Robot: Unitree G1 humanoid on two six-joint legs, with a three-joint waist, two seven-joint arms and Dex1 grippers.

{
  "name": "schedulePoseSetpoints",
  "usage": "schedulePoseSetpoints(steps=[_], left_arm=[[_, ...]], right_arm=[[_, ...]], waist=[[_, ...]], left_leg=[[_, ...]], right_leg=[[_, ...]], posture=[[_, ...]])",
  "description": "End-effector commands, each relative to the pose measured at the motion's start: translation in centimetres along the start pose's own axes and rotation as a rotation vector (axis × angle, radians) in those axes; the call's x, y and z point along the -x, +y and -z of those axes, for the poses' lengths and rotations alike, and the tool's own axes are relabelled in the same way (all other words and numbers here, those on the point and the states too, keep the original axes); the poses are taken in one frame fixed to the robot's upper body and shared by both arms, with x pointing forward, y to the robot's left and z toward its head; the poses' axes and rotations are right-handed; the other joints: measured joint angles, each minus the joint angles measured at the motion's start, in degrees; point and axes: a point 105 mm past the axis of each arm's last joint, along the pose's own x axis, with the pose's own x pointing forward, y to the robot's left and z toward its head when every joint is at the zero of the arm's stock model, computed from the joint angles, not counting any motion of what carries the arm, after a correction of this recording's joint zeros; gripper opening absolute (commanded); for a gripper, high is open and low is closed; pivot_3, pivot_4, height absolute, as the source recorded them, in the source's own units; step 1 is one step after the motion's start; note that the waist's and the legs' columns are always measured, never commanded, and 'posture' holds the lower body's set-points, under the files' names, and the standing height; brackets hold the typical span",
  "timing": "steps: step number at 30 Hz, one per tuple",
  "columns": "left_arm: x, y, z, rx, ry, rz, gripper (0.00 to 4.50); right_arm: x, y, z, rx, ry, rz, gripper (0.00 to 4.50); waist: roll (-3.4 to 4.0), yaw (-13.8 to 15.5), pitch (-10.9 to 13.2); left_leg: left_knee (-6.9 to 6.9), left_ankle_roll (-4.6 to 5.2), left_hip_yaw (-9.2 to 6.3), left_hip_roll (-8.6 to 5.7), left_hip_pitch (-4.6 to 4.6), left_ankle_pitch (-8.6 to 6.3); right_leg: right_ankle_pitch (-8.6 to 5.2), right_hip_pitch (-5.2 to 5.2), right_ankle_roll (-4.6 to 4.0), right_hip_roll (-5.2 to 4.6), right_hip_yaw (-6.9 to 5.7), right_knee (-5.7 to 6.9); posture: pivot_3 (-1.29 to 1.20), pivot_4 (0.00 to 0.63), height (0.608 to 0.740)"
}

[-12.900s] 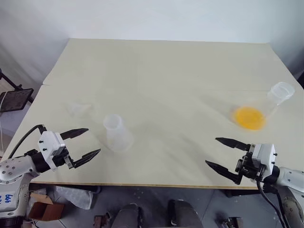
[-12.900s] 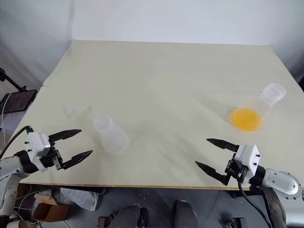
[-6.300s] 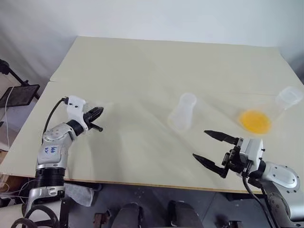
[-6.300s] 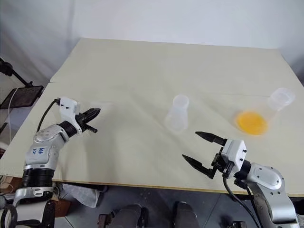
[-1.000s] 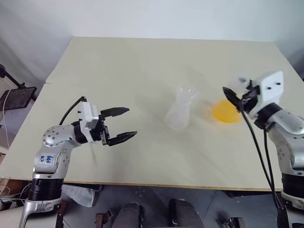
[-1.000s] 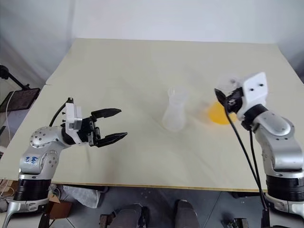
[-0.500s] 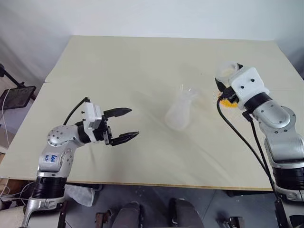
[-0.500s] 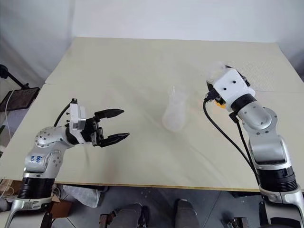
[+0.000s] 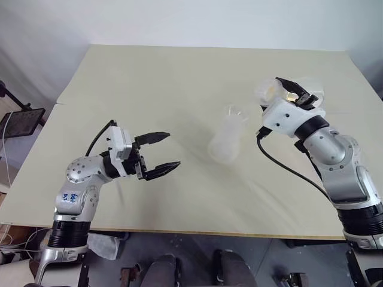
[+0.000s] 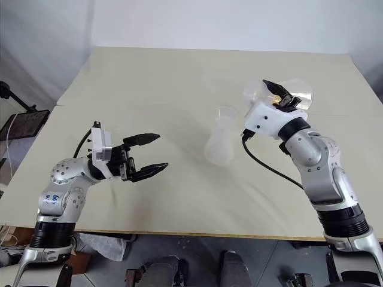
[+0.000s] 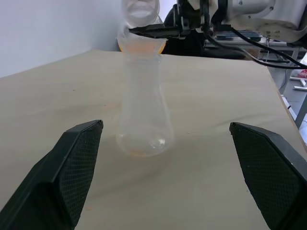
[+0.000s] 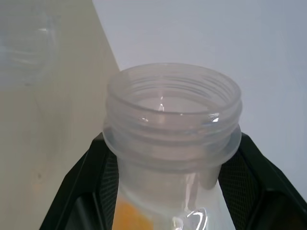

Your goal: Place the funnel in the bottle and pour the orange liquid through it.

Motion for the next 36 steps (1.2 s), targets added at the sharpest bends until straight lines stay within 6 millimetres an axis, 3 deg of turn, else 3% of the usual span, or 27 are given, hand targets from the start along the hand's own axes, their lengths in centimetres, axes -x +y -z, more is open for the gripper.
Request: schedulePoseSetpoints(steps=[1,22,36], left_arm=[[-0.4,0.0,-0.8,-0.026,-0.028,0.011,4.5],[-1.1,0.0,-0.8,-0.022,-0.044,0.016,4.5],[-1.2,-0.1,-1.0,-0.025,-0.046,0.015,4.5]], right_arm=[[-0.2,-1.9,-1.5,0.097,-0.059,0.079,2.43],[0.0,0.2,-3.7,0.284,-0.178,0.017,2.43],[0.1,0.1,-3.8,0.381,-0.196,0.036,2.43]], waist=[[0.0,0.0,0.0],[0.0,0.01,0.0],[0.0,-0.04,0.0]], left_leg=[[0.0,0.0,0.0,0.0,0.0,0.0],[0.03,-0.01,-0.01,0.0,0.0,0.0],[0.11,-0.01,-0.01,0.01,0.01,0.01]], right_leg=[[0.0,0.0,0.0,0.0,0.0,0.0],[0.0,0.01,0.0,0.04,-0.02,0.03],[0.0,0.01,0.0,0.05,-0.01,0.1]], posture=[[0.0,0.15,0.74],[0.0,0.15,0.74],[0.0,0.15,0.74]])
